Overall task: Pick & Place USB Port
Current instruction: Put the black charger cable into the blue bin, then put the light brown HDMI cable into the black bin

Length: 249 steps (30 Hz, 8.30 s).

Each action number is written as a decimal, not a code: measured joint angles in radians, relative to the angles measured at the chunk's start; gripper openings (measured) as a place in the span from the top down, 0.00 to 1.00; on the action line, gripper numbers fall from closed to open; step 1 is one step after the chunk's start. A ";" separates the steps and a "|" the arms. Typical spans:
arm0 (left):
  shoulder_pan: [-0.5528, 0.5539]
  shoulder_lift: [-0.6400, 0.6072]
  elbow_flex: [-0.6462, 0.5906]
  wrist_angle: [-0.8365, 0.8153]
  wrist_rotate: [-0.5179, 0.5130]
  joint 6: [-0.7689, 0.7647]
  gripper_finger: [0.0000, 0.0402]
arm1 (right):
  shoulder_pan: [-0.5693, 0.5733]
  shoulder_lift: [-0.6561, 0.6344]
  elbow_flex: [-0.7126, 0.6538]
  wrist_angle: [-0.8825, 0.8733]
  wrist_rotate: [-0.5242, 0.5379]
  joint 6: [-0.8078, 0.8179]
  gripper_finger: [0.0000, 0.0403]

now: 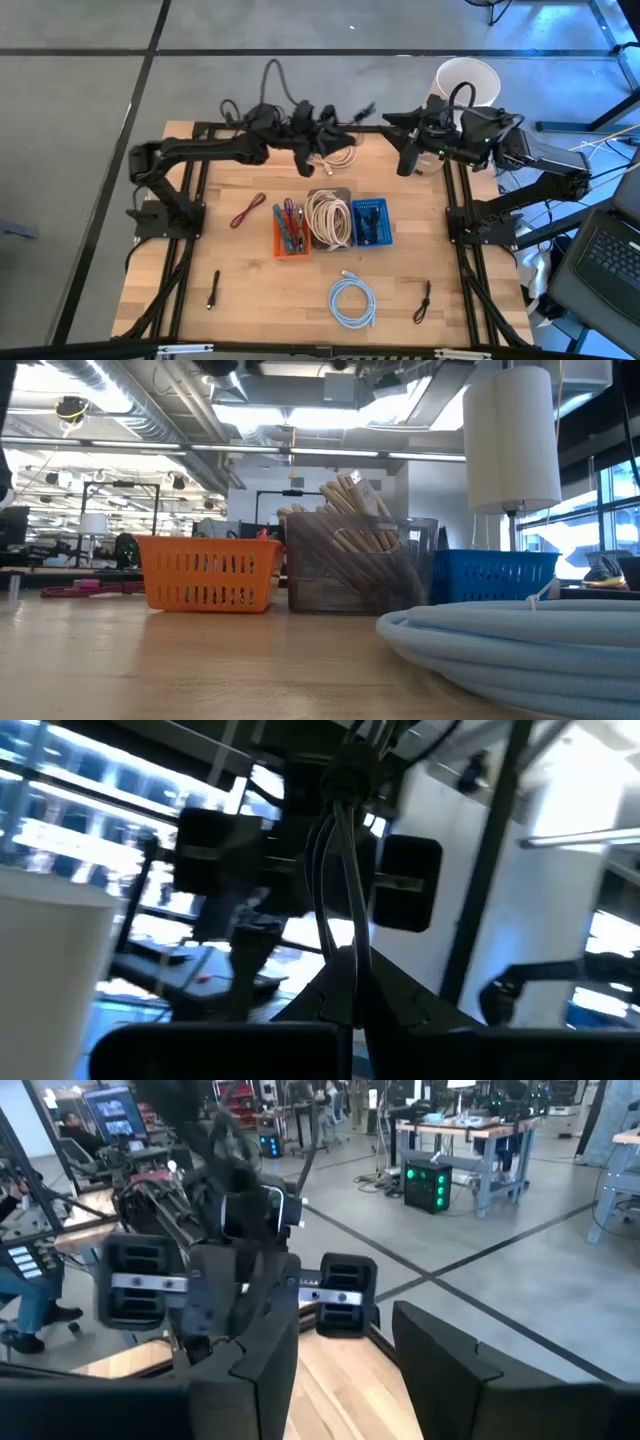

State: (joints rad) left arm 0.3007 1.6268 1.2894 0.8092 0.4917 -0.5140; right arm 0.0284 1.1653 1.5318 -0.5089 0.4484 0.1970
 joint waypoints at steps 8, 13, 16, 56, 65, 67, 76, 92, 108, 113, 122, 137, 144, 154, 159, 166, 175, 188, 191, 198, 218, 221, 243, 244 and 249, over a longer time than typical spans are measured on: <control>-0.007 0.177 0.225 -0.063 0.122 -0.023 0.99 | 0.001 0.007 0.000 0.004 -0.011 0.003 0.59; -0.005 0.223 0.266 -0.079 0.142 -0.023 0.99 | 0.011 0.007 0.000 0.004 -0.019 0.004 0.61; 0.012 0.226 0.266 -0.097 0.163 -0.023 0.99 | 0.011 0.007 0.000 0.004 -0.055 0.004 0.64; 0.015 0.177 0.268 -0.156 0.178 0.028 0.98 | 0.011 0.026 0.001 0.034 -0.083 -0.033 0.97; 0.032 0.169 0.268 -0.185 0.197 -0.017 0.79 | 0.023 0.005 0.110 -0.228 0.147 0.013 0.99; 0.050 0.155 0.266 -0.234 0.233 -0.023 0.72 | 0.034 0.002 0.161 -0.343 0.191 0.083 0.99; 0.200 0.031 0.266 -0.800 0.231 0.142 0.56 | 0.177 0.001 0.131 -0.803 0.128 0.657 1.00; 0.277 -0.116 0.151 -1.207 -0.001 0.419 0.67 | 0.319 -0.158 -0.661 -0.051 -0.128 1.115 1.00; 0.255 -0.121 0.108 -1.141 0.003 0.360 0.68 | 0.148 0.046 -0.783 0.003 -0.342 1.157 1.00; 0.256 -0.121 0.108 -1.141 0.003 0.360 0.68 | 0.128 0.125 -0.783 0.040 -0.374 1.157 1.00; 0.256 -0.120 0.107 -1.141 0.004 0.363 0.68 | 0.106 0.277 -0.783 0.058 -0.439 1.157 1.00; 0.256 -0.121 0.107 -1.142 0.007 0.360 0.68 | 0.105 0.378 -0.782 0.096 -0.449 1.156 0.92; 0.256 -0.121 0.107 -1.142 0.007 0.360 0.68 | 0.105 0.333 -0.752 0.071 -0.435 1.155 0.79; 0.256 -0.120 0.107 -1.151 0.007 0.360 0.68 | 0.105 0.274 -0.622 -0.148 -0.394 1.080 0.76; 0.256 -0.120 0.107 -1.221 0.007 0.411 0.68 | 0.117 0.269 -0.491 -0.290 -0.302 1.001 0.76; 0.244 -0.120 0.107 -1.383 -0.011 0.727 0.68 | 0.150 0.254 -0.221 -0.404 0.017 0.807 0.76; 0.210 -0.055 0.107 -1.410 -0.378 0.772 0.68 | 0.149 0.241 0.104 -0.623 0.191 0.603 0.75; 0.252 0.320 0.223 -1.396 -0.390 0.174 0.68 | 0.153 0.241 0.266 -0.639 0.238 0.475 0.75; 0.252 0.386 0.267 -1.397 -0.401 0.115 0.65 | 0.165 0.241 0.264 -0.643 0.232 0.472 0.75; 0.259 0.476 0.321 -1.415 -0.426 0.052 0.53 | 0.179 0.241 0.263 -0.682 0.232 0.472 0.75; 0.296 0.586 0.324 -1.325 -0.421 -0.023 0.44 | 0.180 0.241 0.262 -0.732 0.229 0.420 0.75; 0.296 0.582 0.324 -1.333 -0.432 -0.005 0.56 | 0.180 0.241 0.262 -0.738 0.229 0.420 0.75; 0.282 0.073 0.321 -1.352 -0.400 0.203 0.94 | 0.180 0.241 0.261 -0.748 0.232 0.408 0.75; 0.273 0.039 0.321 -1.352 -0.395 0.200 0.94 | 0.180 0.241 0.261 -0.747 0.233 0.400 0.75; 0.226 -0.107 0.323 -1.330 -0.281 0.293 0.94 | 0.180 0.241 0.261 -0.752 0.233 0.369 0.75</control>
State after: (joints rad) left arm 0.5272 1.5201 1.6127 -0.5211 0.2110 -0.2212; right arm 0.2081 1.4067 1.7927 -1.2604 0.6811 0.5663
